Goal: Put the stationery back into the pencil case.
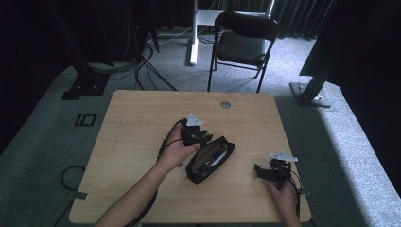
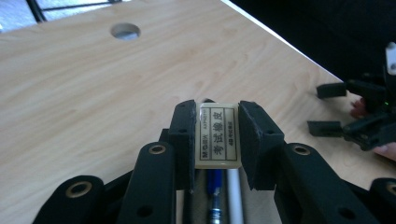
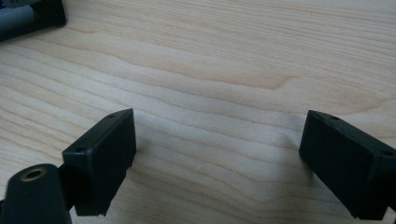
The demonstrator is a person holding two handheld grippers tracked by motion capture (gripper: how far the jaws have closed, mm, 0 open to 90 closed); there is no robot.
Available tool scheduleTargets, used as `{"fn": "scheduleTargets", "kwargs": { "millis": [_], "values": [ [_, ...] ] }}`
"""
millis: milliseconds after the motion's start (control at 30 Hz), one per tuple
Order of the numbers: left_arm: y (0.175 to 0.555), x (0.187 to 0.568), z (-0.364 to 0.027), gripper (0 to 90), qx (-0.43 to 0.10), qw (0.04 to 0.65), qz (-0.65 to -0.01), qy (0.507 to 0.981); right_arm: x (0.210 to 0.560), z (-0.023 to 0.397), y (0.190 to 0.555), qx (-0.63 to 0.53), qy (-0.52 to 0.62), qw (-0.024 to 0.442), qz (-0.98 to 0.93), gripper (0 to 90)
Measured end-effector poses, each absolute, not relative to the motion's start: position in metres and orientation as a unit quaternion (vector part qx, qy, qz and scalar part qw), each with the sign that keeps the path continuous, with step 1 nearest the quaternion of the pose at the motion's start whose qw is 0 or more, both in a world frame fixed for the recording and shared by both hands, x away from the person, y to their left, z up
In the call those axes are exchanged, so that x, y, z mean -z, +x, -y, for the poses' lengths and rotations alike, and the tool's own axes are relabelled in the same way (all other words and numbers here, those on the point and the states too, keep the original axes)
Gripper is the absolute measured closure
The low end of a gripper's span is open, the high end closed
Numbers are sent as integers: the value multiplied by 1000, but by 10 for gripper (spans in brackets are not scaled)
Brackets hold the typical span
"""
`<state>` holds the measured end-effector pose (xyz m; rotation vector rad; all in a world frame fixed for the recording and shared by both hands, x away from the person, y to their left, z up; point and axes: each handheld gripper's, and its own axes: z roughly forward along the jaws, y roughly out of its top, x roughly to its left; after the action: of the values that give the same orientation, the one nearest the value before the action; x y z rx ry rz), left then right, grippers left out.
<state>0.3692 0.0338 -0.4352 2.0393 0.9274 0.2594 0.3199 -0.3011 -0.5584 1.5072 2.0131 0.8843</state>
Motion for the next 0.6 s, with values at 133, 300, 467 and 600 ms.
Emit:
{"fn": "scheduleTargets", "kwargs": {
  "millis": [133, 300, 467, 600],
  "values": [
    [367, 442, -24, 688, -92, 424, -366, 823, 558, 301, 320, -322, 550, 236, -734, 106],
    [366, 453, -14, 689, -75, 405, -364, 835, 558, 301, 320, -322, 549, 236, -734, 106],
    [367, 463, -2, 688, -61, 375, -354, 854, 558, 301, 320, -322, 550, 235, -734, 106],
    [370, 471, 3, 688, -55, 351, -352, 866, 558, 301, 320, -322, 549, 235, -735, 106]
  ]
}}
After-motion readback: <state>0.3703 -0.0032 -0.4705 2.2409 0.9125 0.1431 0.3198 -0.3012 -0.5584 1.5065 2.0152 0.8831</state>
